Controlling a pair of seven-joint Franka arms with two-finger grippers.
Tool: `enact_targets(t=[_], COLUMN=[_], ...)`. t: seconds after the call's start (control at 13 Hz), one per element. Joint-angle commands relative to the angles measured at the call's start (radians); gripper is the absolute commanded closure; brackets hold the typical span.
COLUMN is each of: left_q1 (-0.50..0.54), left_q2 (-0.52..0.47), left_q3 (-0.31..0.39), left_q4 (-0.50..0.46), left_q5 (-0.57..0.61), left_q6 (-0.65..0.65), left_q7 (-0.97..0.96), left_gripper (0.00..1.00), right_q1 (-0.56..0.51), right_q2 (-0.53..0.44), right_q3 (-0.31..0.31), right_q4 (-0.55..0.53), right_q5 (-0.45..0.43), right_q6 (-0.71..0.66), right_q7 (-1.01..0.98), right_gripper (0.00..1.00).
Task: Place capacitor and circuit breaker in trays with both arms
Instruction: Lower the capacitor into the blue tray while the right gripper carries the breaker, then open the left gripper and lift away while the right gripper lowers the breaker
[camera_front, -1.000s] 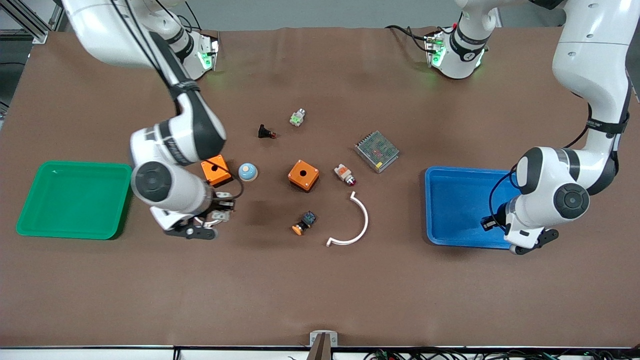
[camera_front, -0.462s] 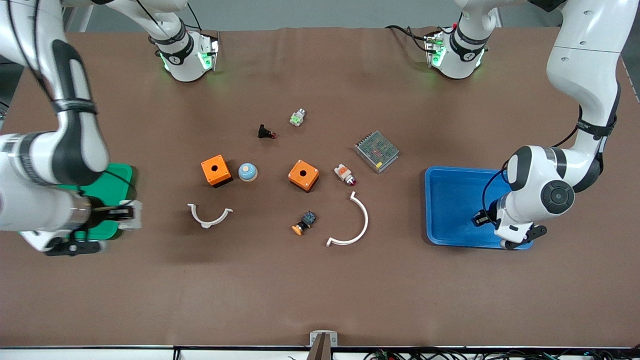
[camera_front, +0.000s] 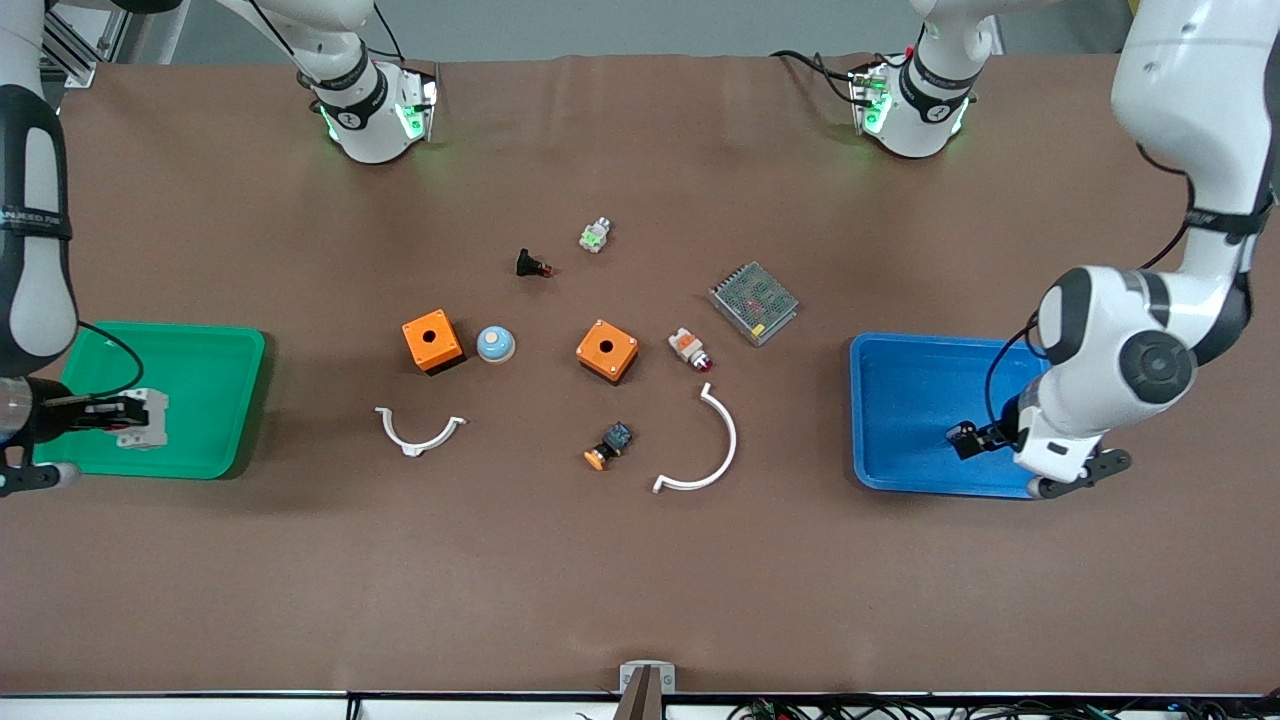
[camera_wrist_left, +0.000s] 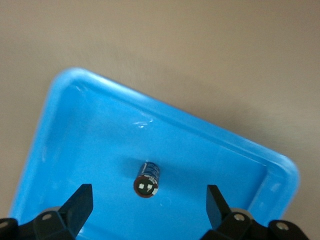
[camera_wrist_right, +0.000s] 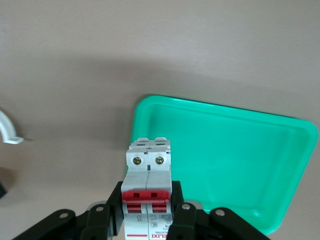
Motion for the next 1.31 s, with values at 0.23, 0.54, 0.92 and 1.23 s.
enact_targets(t=[0.23,0.54,0.92,1.23], left_q1=[0.026,0.020,0.018,-0.058], left_q2=[-0.202,-0.311,-0.423,-0.479], left_q3=[-0.005,-0.043,-0.066,-0.008], left_q4=[0.107,0.224,0.230,0.200], left_q5=[-0.003,-0.009,-0.046,-0.076], left_q6=[-0.222,-0.495,-0.621,-0.634], left_q7=[0.291,0.305,0.308,0.320], left_gripper=[0.00,0.00,0.00,0.00], right_q1=[-0.155,-0.220,-0.241,-0.252], right_q2=[0.099,0.128,0.128,0.127], right_q3=[0.025,0.026,0.026,0.026], right_q4=[0.031,0.012,-0.123,-0.163], right_q5=[-0.049,-0.035,-0.035,-0.032], right_q6=[0.125,0.133,0.271,0.273], right_q7=[-0.041,-0.042,-0.042,-0.042], right_gripper=[0.95,0.95,0.95,0.95])
